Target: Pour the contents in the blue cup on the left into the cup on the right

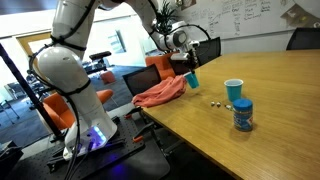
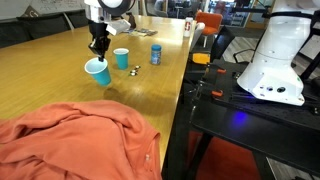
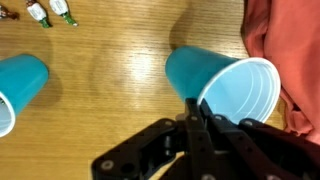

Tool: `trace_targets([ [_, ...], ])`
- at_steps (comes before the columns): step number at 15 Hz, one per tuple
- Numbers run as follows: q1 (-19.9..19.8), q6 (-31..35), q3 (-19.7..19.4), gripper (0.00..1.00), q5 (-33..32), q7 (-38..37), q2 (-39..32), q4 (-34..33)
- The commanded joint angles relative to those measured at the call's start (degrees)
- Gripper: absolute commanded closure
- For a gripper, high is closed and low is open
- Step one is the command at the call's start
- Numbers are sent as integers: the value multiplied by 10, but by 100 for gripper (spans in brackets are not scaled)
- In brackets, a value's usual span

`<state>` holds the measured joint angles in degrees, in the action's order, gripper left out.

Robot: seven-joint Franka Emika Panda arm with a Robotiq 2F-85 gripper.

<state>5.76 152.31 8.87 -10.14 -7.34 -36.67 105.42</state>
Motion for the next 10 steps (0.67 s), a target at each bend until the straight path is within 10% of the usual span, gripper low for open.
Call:
trace_targets([
  [1, -8, -3, 3, 99, 52, 58, -20, -17],
  [10, -2, 4, -20, 99, 80, 61, -56, -38],
])
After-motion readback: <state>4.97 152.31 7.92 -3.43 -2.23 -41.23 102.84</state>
